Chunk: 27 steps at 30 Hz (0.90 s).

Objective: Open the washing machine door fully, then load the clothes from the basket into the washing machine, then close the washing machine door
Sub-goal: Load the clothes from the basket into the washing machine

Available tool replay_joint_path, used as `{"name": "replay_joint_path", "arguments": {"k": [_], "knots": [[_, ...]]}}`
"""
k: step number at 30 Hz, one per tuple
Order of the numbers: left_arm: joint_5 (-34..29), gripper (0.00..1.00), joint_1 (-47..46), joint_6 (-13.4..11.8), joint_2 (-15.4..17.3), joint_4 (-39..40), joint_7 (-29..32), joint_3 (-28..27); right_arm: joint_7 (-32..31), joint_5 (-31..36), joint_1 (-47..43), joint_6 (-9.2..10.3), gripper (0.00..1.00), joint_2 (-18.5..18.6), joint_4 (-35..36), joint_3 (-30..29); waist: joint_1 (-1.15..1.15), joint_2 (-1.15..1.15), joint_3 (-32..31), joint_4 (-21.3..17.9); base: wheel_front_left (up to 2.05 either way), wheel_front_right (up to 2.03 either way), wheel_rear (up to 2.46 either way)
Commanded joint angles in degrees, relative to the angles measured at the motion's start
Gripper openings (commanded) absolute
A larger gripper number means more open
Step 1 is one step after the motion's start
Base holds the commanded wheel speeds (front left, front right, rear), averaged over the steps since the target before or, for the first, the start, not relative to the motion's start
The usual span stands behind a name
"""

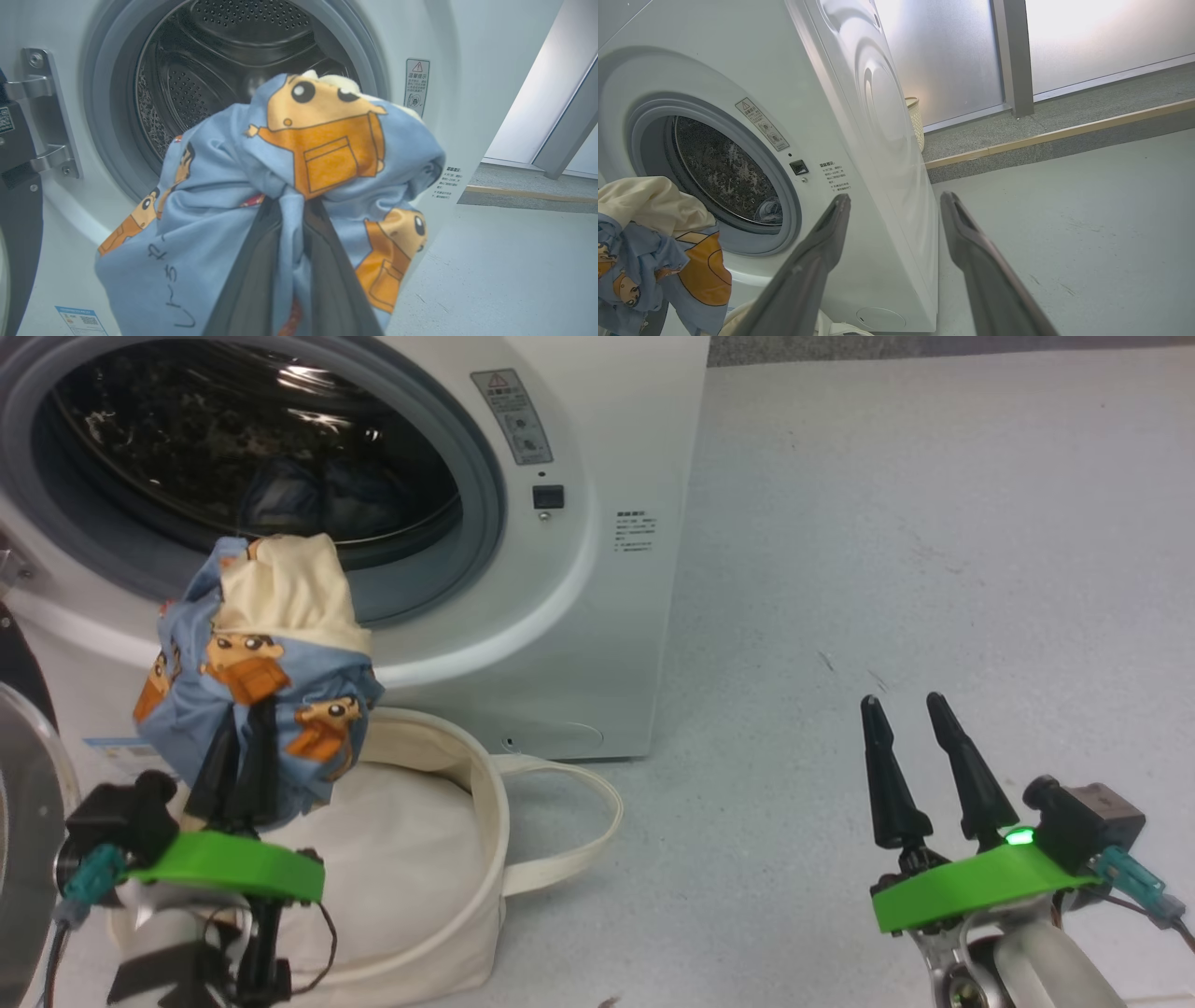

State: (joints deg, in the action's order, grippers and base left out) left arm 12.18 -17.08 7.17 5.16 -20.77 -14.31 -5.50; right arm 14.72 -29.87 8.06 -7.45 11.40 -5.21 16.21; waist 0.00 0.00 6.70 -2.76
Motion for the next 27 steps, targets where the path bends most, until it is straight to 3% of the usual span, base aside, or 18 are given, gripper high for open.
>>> {"name": "replay_joint_path", "arguments": {"k": [1, 12, 20, 27], "knots": [[-0.5, 0.0, -4.5, 0.3, 1.8, 0.4, -0.7, -2.3, 0.3, -0.6, 0.3, -0.03, 1.0, 0.7, 1.8, 1.2, 0.0, 0.0, 0.5, -0.6, 0.0, 0.0, 0.0], [-0.7, 0.0, -19.8, 0.3, 5.1, -9.9, -0.7, -5.4, 0.3, 0.2, 1.9, -0.03, 1.0, 2.4, 3.2, 1.4, 0.0, 0.0, 7.0, -3.7, 0.0, 0.0, 0.0], [-3.7, 0.0, -31.1, -0.4, 9.0, -17.2, -0.7, -9.2, 0.3, 1.4, 3.6, -0.03, 1.0, 3.4, 5.1, 0.4, 0.0, 0.0, 14.6, -8.0, 0.0, 0.0, 0.0], [-7.5, 0.0, -39.9, -1.5, 11.6, -22.9, -0.7, -8.4, 0.3, 2.5, 4.0, -0.03, 1.0, 3.6, 6.8, -1.6, 0.0, 0.0, 21.4, -10.8, 0.0, 0.0, 0.0]]}}
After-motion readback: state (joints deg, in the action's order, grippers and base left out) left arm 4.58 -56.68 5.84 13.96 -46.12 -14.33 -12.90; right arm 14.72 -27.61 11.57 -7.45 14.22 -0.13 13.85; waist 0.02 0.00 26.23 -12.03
